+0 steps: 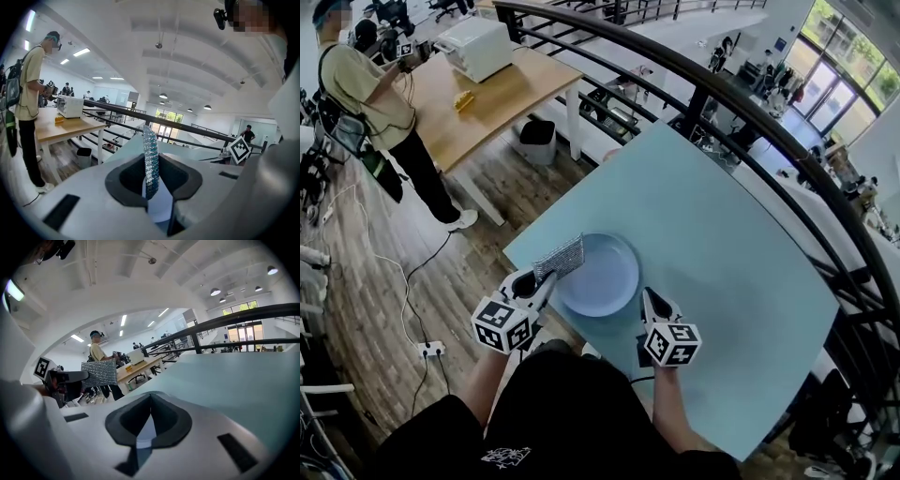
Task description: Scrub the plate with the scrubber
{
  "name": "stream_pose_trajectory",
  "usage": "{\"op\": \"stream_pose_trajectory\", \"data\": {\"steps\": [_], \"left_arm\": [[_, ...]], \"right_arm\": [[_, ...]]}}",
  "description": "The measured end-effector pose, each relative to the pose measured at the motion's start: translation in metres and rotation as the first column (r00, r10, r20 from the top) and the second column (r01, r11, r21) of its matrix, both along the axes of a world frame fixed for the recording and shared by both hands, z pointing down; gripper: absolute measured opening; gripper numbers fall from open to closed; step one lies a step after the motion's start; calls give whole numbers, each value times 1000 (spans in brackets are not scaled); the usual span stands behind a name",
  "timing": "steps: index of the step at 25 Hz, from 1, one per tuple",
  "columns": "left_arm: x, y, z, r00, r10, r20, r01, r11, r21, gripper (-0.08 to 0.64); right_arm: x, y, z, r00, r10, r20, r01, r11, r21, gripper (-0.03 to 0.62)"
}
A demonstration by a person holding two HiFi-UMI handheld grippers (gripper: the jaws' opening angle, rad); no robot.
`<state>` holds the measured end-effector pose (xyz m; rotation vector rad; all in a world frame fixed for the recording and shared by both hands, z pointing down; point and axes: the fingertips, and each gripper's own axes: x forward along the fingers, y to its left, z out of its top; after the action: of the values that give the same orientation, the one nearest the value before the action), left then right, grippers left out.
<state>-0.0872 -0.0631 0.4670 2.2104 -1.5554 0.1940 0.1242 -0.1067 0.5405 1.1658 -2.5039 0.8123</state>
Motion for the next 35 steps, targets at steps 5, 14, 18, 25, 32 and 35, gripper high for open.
{"op": "stream_pose_trajectory", "data": {"steps": [5,14,18,25,32,35], "left_arm": [[7,-5,23,999,35,-9,-35,997,-63,84],[21,-11,82,987,107,-117,-132,963,-235,84],[35,-13,103,965,170,-201,-226,925,-306,84],[42,-33,134,924,214,-317,-330,864,-379,84],[46,-41,152,889,276,-365,-423,799,-428,84],[50,-45,161,865,270,-423,-462,758,-460,84]], "right_arm": [[3,-3,26,999,24,-28,-25,998,-53,6],[2,-2,80,993,79,-90,-93,983,-160,9],[3,2,102,985,132,-113,-154,964,-216,60],[-9,-10,128,967,198,-163,-236,936,-262,100],[-10,-10,140,947,265,-182,-311,900,-307,104],[-9,-10,147,937,309,-161,-346,874,-342,104]]}}
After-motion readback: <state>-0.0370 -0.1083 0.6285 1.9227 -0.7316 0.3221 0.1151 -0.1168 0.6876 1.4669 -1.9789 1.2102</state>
